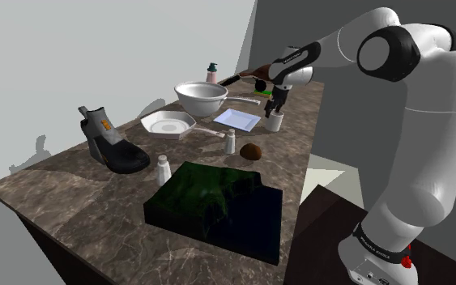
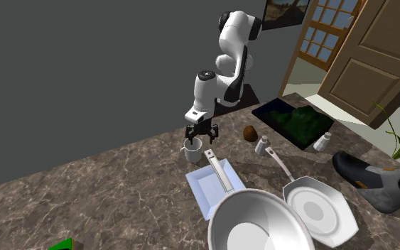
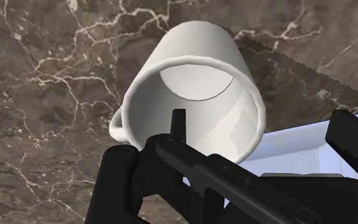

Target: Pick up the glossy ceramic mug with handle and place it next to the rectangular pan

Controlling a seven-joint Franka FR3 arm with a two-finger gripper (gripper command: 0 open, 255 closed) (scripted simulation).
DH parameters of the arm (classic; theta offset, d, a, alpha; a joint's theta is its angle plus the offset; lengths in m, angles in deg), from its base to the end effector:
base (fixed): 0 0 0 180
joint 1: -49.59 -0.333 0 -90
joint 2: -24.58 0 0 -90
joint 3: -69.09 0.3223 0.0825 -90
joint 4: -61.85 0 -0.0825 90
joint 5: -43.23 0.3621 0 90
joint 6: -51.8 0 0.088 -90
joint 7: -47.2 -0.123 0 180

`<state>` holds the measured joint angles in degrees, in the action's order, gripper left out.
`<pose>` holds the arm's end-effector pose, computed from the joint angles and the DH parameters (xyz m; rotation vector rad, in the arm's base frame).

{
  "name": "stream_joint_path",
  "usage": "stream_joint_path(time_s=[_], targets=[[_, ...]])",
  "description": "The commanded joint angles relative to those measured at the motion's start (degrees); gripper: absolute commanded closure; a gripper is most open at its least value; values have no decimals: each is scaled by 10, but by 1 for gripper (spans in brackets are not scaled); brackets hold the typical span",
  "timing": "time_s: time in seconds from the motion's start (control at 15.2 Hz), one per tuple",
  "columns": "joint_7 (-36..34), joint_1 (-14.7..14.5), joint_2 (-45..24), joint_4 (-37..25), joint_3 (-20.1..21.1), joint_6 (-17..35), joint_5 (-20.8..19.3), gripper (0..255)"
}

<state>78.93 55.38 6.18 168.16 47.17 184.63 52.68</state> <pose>0.5662 -0.2730 0.3782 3.0609 -0.0066 0.2350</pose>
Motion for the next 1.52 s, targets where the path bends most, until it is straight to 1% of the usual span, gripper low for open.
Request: stream_joint_path(time_s=[0.0, 0.2, 0.73, 0.79, 1.39, 1.45], targets=[[3, 2, -11, 2, 3, 13, 6, 0], [10, 6, -30, 4, 7, 32, 16, 0], [10, 6, -30, 4, 7, 32, 16, 0], [10, 6, -30, 4, 7, 32, 16, 255], [10, 6, -30, 4, 7, 32, 16, 255], [8, 5, -26, 1, 6, 26, 13, 255]])
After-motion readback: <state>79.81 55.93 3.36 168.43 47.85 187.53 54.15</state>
